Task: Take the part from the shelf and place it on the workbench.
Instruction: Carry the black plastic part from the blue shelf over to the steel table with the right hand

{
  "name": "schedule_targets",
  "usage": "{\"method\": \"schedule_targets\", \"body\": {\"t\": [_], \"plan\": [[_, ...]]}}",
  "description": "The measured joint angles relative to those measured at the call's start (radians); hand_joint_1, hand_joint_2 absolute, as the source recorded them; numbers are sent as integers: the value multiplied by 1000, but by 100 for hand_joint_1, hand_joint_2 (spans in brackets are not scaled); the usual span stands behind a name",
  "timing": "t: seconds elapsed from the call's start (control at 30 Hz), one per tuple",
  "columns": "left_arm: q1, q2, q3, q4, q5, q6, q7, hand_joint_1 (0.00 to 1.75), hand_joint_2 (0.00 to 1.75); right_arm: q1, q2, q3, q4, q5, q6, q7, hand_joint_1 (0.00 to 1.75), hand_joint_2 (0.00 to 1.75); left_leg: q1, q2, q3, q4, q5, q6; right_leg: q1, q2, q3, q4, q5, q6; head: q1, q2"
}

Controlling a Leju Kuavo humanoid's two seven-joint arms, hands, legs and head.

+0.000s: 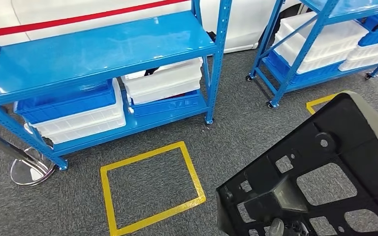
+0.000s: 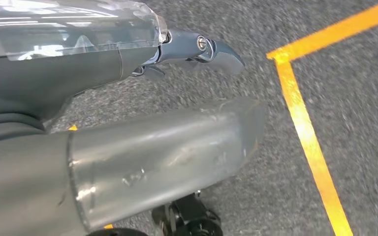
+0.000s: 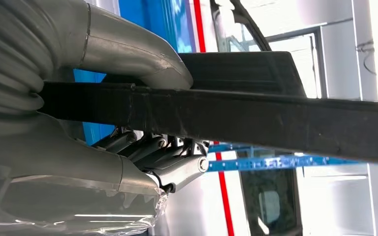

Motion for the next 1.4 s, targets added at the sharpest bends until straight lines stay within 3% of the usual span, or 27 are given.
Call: {"method": "schedule_targets", "body": {"t": [0.03,0.1,0.13,0.2,0.23,0.3,0.33,0.37,0.4,0.47,0.53,0.6,0.63,0.7,0.77,0.83,0.87,0.9,0.97,1.03,1.13,1.2,1.27,1.33,1.37,1.4], "plan": [[-1,0,0,0,0,0,0,0,0,0,0,-1,0,0,1,0,175,175,-3,10,1,2,-2,-4,4,-9,6,-16,-2,-6,-1,0],[-4,0,0,1,1,-1,-1,0,0,2,0,-3,0,0,3,0,175,175,-5,29,4,3,-6,-12,5,16,0,-17,2,-16,-2,0],[-5,0,0,1,0,-1,-4,0,0,3,0,-4,0,0,3,0,175,175,-3,20,2,9,-15,-17,2,28,-2,-20,5,-22,-3,0],[-5,1,0,3,-2,-2,-17,0,0,4,1,-5,-1,0,4,0,175,175,2,-31,-22,71,-62,-25,-3,51,-4,-25,13,-34,-6,0],[-2,2,-1,3,-3,-2,-24,0,0,4,1,-5,-1,0,5,-1,175,175,4,-64,-48,133,-97,-28,-3,64,-6,-26,15,-37,-9,0],[4,6,-1,4,-3,-3,-34,0,0,5,1,-6,0,-1,8,-3,175,175,5,-91,-106,263,-148,-31,-3,93,-9,-23,17,-41,-10,0],[7,9,-1,4,-2,-5,-38,0,0,5,1,-7,0,-1,10,-5,175,175,5,-94,-121,291,-146,-31,-2,108,-9,-21,17,-41,-10,0],[8,12,-1,5,-1,-8,-41,0,0,5,1,-8,0,-2,13,-6,175,175,5,-96,-118,280,-124,-30,-2,123,-9,-19,17,-41,-10,0],[8,16,-1,7,0,-11,-46,0,0,3,1,-8,0,-3,17,-7,175,175,6,-102,-98,230,-87,-29,-2,137,-9,-16,17,-40,-10,0],[8,26,-1,10,2,-18,-53,0,0,0,3,-10,0,-5,22,-7,175,175,9,-142,-46,99,-20,-23,-1,164,-11,-9,15,-36,-10,0],[9,36,-1,14,3,-20,-56,0,0,-3,6,-11,0,-6,25,-6,175,175,10,-175,-21,31,-5,-18,-2,188,-20,-3,18,-25,-10,0],[8,41,-1,17,3,-21,-58,0,0,-3,7,-12,-1,-6,26,-5,175,175,8,-165,-18,21,-6,-10,-4,210,-31,-4,26,-10,-10,0],[7,42,-1,20,3,-22,-58,0,0,-1,7,-13,-2,-5,26,-5,175,175,9,-153,-18,16,-1,-3,-5,206,-36,-1,25,-4,-10,0],[6,43,-1,26,3,-22,-58,0,0,2,7,-15,-6,-4,28,-4,175,175,12,-127,-18,7,7,12,-3,158,-62,48,-9,5,-4,0],[11,44,-1,31,4,-22,-55,0,0,3,6,-15,-8,-2,31,-5,175,175,8,-98,-21,5,10,19,-4,102,-117,167,-78,12,3,0],[14,45,-1,36,4,-22,-52,0,0,5,6,-17,-8,-1,34,-6,175,175,4,-67,-23,6,9,20,-8,88,-158,262,-112,18,3,0],[14,46,-1,38,4,-21,-51,0,0,6,7,-18,-8,0,36,-7,175,175,4,-53,-23,6,8,19,-9,84,-153,260,-101,19,4,0],[13,46,-1,40,4,-21,-49,0,0,7,7,-19,-8,1,38,-7,175,175,3,-40,-22,6,7,17,-10,78,-127,219,-76,18,4,0],[11,47,-1,46,4,-20,-45,0,0,8,7,-20,-8,4,42,-9,175,175,1,-17,-17,7,3,11,-6,42,-45,79,-22,12,4,0],[9,49,-1,50,5,-19,-41,0,0,8,7,-21,-8,9,45,-11,175,175,-3,0,-12,9,-1,2,2,17,0,-4,-3,0,2,0],[3,51,-1,57,8,-19,-32,0,0,11,8,-22,-9,14,47,-13,175,175,-4,14,-7,11,-6,-14,5,40,-4,-16,0,-19,0,0],[2,53,-1,62,9,-19,-28,0,0,12,10,-22,-10,15,48,-13,175,175,1,-28,-21,50,-39,-23,-1,59,-4,-23,7,-32,-2,0],[6,56,-1,65,11,-20,-24,0,0,11,12,-21,-10,16,49,-12,175,175,4,-80,-70,163,-106,-29,-2,80,-7,-25,12,-40,-6,0],[11,60,-1,68,14,-19,-19,0,0,12,13,-21,-10,17,50,-12,175,175,4,-94,-121,278,-147,-31,0,106,-10,-22,14,-43,-7,0],[12,62,-1,69,16,-19,-17,0,0,12,13,-21,-10,18,50,-11,175,175,4,-95,-127,290,-139,-31,1,120,-11,-20,14,-43,-7,0],[12,64,-1,71,17,-19,-15,0,0,12,13,-21,-10,19,51,-11,175,175,4,-97,-115,263,-112,-30,1,133,-11,-17,14,-43,-7,0]]}}
